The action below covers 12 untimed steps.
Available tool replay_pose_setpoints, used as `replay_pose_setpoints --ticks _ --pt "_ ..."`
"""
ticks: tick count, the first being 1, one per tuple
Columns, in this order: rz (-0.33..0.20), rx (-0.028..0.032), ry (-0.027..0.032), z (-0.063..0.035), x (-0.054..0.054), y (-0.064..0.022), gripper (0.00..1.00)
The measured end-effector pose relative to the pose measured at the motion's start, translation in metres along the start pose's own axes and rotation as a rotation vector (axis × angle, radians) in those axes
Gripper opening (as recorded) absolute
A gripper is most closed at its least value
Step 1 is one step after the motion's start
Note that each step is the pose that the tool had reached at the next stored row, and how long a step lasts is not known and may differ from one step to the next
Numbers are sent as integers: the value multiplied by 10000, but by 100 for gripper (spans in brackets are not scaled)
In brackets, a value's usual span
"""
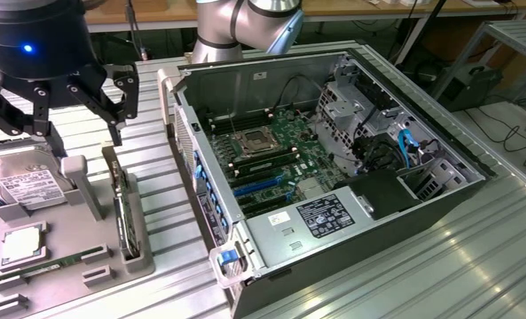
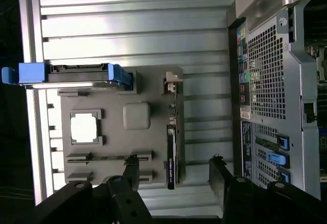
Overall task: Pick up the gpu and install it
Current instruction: 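Pick up the gpu and move the gpu toward the slot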
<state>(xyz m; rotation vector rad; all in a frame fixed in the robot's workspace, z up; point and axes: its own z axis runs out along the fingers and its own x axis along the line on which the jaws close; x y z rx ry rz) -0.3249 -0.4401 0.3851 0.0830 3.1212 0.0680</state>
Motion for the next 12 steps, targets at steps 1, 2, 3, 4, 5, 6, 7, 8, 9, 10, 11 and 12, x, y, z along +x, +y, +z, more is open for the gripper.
replay_pose_setpoints --ticks 1,2,3,4,5,6,7,8,9,10,11,12 --pt "-25 0 13 52 -2 -12 66" --pt "-25 5 13 83 -2 -16 66" --pt "-26 9 13 92 -2 -18 66" --pt "-26 14 13 99 -2 -20 66" --pt "-26 17 13 106 -2 -22 66" --pt "-26 19 13 116 -1 -23 66" --pt "-26 18 13 129 -1 -23 66" --pt "-26 19 12 147 -1 -24 66" --pt "-26 18 11 181 0 -26 66" --pt "-26 19 12 199 0 -28 66" --pt "-26 19 12 212 0 -31 66" --pt "-26 18 12 228 0 -33 66"
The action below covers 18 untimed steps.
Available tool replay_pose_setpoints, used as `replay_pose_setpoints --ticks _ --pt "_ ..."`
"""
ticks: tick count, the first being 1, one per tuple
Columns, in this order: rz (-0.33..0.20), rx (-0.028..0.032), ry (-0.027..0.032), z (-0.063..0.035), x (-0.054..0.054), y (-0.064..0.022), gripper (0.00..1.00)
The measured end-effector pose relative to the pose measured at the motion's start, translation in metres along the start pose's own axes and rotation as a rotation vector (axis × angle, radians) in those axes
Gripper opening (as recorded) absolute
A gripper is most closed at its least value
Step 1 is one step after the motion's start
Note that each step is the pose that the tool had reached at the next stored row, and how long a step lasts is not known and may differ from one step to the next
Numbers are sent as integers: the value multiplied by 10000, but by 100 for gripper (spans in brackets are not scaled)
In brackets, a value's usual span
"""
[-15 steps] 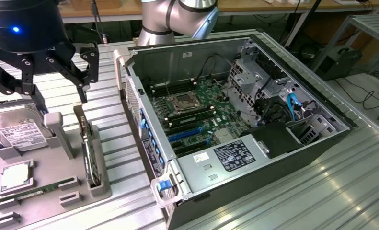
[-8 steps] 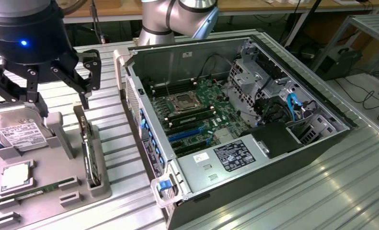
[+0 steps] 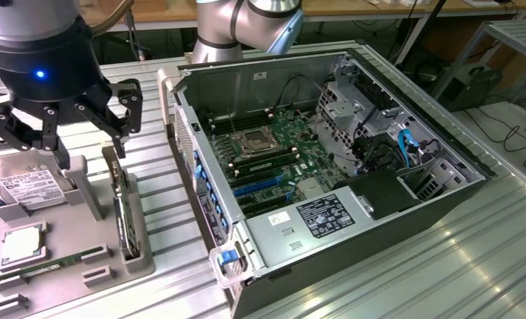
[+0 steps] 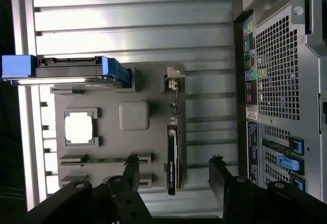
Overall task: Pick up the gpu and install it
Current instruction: 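Pick up the gpu and move the gpu toward the slot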
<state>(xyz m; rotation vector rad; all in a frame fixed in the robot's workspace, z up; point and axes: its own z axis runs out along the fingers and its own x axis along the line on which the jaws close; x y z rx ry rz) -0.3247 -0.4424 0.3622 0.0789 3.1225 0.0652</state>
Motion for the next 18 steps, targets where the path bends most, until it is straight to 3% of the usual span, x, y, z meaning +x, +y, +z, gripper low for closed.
replay_pose_setpoints --ticks 18 --pt "-27 4 1 306 5 -17 66"
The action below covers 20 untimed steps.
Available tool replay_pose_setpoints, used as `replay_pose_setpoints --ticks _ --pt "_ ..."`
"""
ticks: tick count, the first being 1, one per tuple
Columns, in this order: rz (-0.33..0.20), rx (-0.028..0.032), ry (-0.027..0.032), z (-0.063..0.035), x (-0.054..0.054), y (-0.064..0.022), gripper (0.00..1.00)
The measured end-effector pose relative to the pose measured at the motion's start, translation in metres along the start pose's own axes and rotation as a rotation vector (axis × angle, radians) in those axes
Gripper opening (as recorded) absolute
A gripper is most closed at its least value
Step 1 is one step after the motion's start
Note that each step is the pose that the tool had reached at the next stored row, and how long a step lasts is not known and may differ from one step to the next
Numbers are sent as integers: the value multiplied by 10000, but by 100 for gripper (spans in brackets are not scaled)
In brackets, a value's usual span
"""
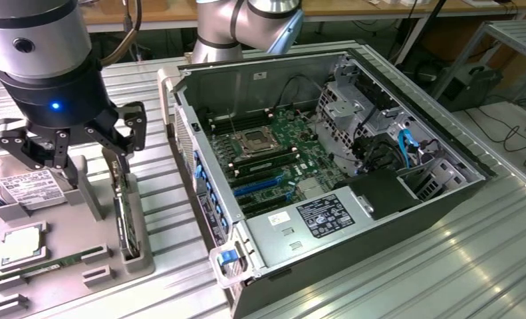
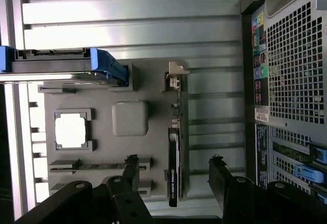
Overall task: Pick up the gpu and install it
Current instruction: 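Pick up the gpu and move the gpu toward the slot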
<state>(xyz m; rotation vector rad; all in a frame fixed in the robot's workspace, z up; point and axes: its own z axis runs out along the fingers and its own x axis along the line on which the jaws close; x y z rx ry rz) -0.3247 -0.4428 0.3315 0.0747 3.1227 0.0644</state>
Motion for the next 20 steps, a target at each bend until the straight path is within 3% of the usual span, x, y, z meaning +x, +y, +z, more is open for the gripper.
replay_pose_setpoints --ticks 20 --pt "-15 2 29 264 3 -37 66"
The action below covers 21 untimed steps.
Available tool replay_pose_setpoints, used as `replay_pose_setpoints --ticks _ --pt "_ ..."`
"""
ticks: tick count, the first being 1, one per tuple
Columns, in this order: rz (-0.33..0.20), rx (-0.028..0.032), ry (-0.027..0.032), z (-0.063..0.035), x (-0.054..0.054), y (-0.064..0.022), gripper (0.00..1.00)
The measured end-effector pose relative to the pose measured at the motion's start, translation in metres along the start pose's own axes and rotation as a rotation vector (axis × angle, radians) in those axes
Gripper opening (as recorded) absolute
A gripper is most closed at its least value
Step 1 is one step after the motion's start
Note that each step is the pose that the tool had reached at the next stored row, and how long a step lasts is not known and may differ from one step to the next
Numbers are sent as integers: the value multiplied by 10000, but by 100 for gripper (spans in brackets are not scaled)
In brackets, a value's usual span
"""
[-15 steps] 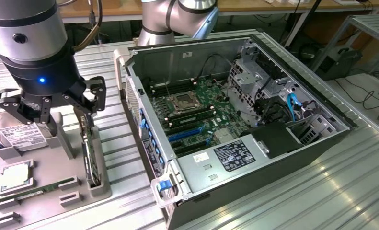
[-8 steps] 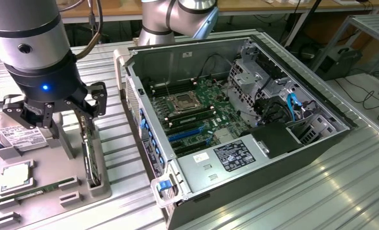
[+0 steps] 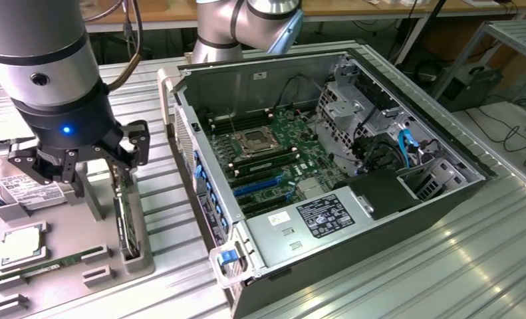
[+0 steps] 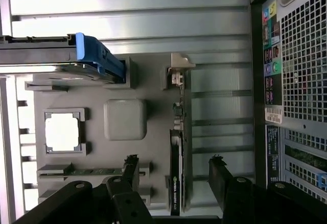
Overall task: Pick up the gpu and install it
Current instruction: 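Pick up the gpu and move the gpu toward the slot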
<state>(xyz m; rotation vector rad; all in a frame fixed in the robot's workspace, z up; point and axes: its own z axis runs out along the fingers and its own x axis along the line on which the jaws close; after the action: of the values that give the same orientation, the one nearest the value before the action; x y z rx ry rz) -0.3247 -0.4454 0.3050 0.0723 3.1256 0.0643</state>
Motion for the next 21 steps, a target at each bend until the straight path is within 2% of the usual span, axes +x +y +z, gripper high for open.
replay_pose_setpoints --ticks 21 --pt "-30 -1 1 268 3 -36 66"
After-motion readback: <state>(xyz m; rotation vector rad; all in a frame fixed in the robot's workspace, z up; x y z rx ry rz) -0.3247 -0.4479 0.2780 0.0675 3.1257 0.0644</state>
